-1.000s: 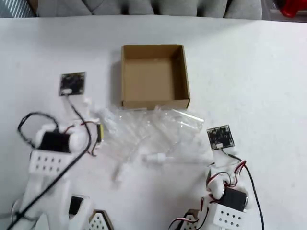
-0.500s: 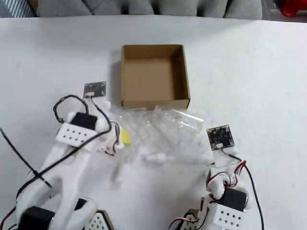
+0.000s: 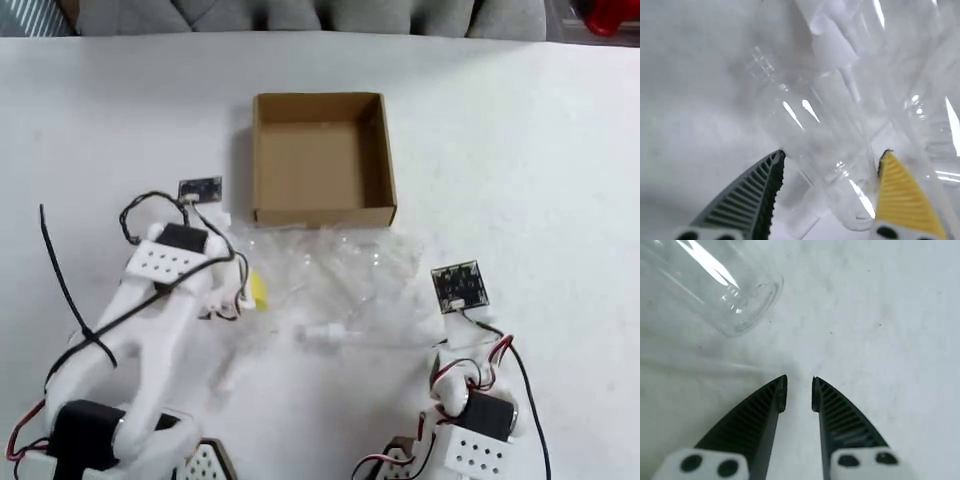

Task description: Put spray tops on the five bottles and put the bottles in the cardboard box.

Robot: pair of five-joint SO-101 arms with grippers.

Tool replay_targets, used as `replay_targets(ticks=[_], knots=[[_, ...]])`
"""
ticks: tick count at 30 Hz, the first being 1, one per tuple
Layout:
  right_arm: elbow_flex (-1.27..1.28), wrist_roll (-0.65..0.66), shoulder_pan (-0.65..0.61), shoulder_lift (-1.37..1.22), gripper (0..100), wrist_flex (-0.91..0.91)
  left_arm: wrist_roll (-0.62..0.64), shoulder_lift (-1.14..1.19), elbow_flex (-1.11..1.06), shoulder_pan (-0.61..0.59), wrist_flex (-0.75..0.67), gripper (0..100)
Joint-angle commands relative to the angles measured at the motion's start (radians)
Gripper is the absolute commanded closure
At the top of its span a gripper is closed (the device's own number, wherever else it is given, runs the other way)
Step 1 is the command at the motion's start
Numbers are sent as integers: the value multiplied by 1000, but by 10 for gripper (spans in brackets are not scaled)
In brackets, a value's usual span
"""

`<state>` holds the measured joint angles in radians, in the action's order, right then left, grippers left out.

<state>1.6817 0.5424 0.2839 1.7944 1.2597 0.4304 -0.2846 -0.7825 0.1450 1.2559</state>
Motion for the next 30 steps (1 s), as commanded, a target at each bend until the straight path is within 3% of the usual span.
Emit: replay_targets(ticks=[1, 15, 30], knots=[[-6, 11, 5, 8, 939, -12, -14, 33, 28, -7, -23, 718], [-6, 11, 5, 8, 939, -10, -17, 31, 135, -139, 44, 718], [-6, 11, 10, 8, 942, -8, -17, 42, -29, -131, -147, 721]])
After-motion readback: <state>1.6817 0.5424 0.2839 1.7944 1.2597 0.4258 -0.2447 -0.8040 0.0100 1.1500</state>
